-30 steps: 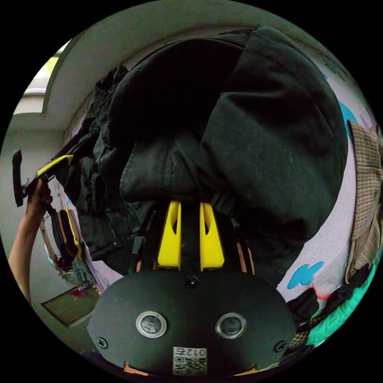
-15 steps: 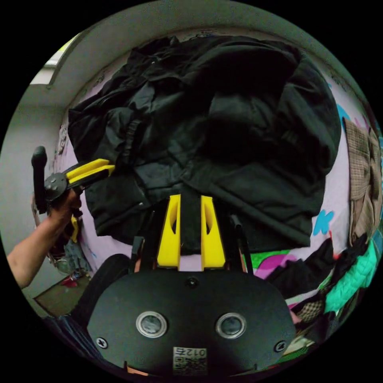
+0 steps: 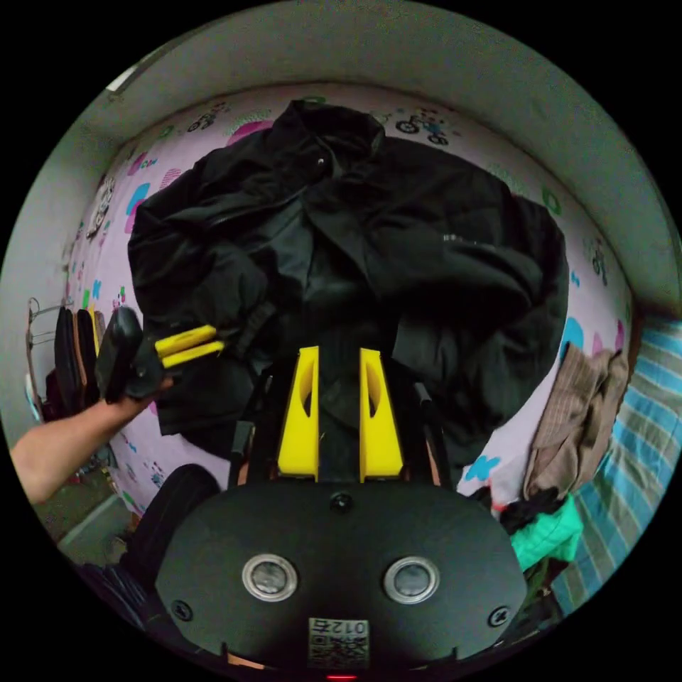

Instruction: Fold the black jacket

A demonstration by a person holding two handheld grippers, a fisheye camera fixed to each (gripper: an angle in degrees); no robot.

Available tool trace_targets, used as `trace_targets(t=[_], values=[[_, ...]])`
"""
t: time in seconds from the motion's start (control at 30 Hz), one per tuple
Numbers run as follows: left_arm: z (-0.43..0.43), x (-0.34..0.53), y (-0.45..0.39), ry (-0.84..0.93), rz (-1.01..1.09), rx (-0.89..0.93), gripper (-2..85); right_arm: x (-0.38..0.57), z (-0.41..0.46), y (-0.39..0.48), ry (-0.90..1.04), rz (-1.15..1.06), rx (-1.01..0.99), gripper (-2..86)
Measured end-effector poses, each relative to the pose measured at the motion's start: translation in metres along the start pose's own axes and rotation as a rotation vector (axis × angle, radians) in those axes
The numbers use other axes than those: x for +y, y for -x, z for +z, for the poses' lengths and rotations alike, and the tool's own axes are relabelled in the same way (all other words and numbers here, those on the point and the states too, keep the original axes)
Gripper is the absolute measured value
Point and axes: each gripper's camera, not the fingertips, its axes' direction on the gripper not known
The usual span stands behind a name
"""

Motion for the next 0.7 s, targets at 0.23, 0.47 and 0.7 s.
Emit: trace_targets(t=[0.23, 0.47, 0.7], values=[[0.011, 0.004, 0.04, -0.126, -0.097, 0.142, 0.4, -0.088, 0.028, 0.0, -0.109, -0.236, 0.021, 9.9], [-0.05, 0.023, 0.079, -0.271, -0.179, 0.14, 0.1, -0.14, 0.074, -0.045, -0.153, -0.319, -0.012, 9.8], [-0.138, 0.036, 0.192, -0.281, -0.498, -0.215, 0.3, -0.17, 0.114, -0.081, -0.01, -0.316, -0.12, 8.6]])
